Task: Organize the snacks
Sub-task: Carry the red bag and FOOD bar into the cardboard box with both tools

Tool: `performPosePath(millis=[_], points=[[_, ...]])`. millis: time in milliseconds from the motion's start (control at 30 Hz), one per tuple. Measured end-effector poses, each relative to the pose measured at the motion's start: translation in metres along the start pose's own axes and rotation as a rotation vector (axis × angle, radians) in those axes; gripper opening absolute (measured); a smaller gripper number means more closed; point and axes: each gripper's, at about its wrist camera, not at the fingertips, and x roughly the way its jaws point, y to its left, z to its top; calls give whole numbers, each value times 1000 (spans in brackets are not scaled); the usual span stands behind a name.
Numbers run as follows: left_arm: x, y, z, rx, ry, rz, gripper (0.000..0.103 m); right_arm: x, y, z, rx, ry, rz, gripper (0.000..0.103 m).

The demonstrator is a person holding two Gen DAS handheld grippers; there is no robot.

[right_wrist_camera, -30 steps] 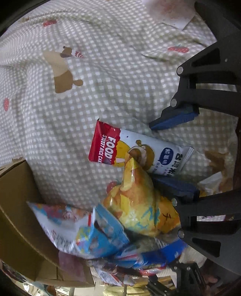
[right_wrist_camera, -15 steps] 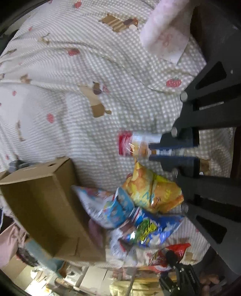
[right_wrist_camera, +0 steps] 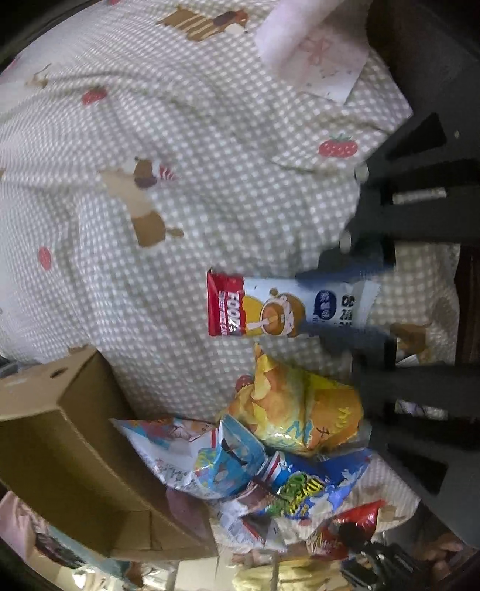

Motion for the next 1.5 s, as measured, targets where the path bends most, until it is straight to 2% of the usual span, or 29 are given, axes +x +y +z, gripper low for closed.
performPosePath(millis=[33, 67, 167, 200, 233, 267, 333, 500, 567, 667, 833, 900, 1000, 1200, 1500], points=[[-1, 0, 0, -3, -5, -2, 47, 0, 8, 3, -5, -2, -13, 62], [-2, 1, 0, -5, -8, -3, 47, 4, 17, 6, -17, -10, -40, 68], [-3, 4, 0, -21, -14, -14, 47, 15, 38, 10, -89, -20, -142, 68], [-3, 4, 0, -25, -15, -13, 47, 20, 43, 10, -107, -23, -165, 67], [-3, 5, 0, -27, -18, -11, 47, 23, 47, 9, -120, -24, -173, 61], [-4, 5, 1, -28, -19, -9, 47, 26, 50, 9, -137, -18, -186, 47], [-5, 5, 1, -28, -25, -4, 47, 34, 61, 3, -152, -15, -181, 34], [-16, 10, -2, -47, -52, -5, 47, 7, 65, -14, -169, -98, -166, 34], [-28, 11, -3, -64, -77, -5, 47, -16, 52, -25, -160, -137, -140, 34], [-51, 16, 3, -93, -139, -7, 47, -57, 59, -31, -176, -232, -103, 34], [-80, 22, 31, -149, -219, 8, 47, -104, 91, -26, -272, -339, -62, 34], [-87, 23, 43, -153, -242, 17, 47, -117, 104, -11, -307, -371, -28, 34], [-96, 23, 63, -155, -271, 27, 47, -126, 129, 7, -356, -410, 1, 34], [-98, 20, 104, -153, -316, 37, 47, -120, 142, 38, -406, -422, 31, 34], [-60, 6, 156, -137, -307, 58, 47, -84, 163, 86, -433, -391, 45, 34]])
